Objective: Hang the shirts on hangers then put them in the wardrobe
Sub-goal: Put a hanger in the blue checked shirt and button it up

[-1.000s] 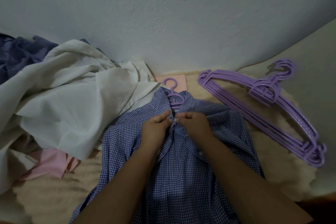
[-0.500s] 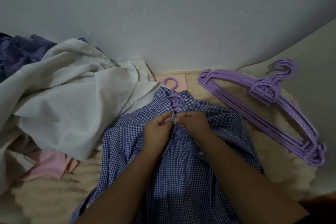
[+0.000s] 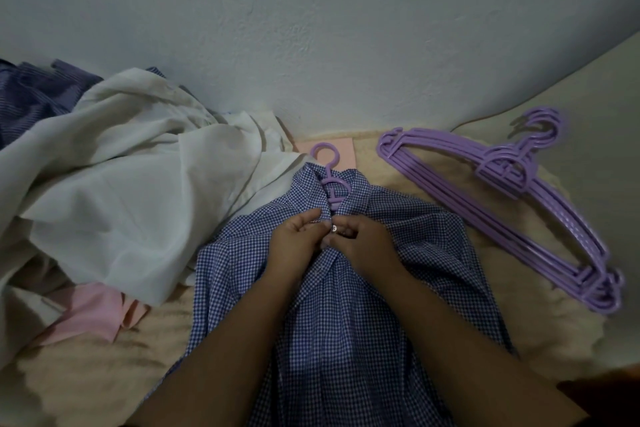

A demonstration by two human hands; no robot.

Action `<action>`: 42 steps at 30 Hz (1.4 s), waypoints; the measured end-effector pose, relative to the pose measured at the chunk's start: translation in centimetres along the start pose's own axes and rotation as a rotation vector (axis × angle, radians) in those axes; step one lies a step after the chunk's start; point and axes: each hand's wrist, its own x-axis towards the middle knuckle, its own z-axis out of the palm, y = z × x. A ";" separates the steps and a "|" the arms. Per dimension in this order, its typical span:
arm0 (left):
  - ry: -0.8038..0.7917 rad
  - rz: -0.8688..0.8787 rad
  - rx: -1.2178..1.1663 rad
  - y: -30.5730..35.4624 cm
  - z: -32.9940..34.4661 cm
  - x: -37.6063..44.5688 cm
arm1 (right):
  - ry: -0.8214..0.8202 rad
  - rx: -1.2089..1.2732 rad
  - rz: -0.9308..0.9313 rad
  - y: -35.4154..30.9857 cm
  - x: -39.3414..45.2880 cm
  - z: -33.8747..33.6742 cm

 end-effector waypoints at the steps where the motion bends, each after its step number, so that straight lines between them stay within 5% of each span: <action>1: -0.008 -0.009 -0.014 0.1 0.0 0.1 | 0.014 -0.023 -0.026 0.0 0.0 0.0; 6: -0.040 -0.050 -0.093 0.1 0.0 0.3 | 0.119 -0.139 -0.145 0.5 0.1 0.3; 15: -0.094 -0.039 -0.119 -0.3 -0.3 0.6 | 0.164 -0.040 -0.050 1.0 0.8 0.0; 27: -0.071 0.049 0.008 -0.8 -0.3 0.4 | 0.099 0.424 0.230 1.3 1.1 -0.2; 42: -0.105 0.031 -0.007 -0.9 -0.5 0.4 | 0.127 0.302 0.171 1.7 1.4 0.1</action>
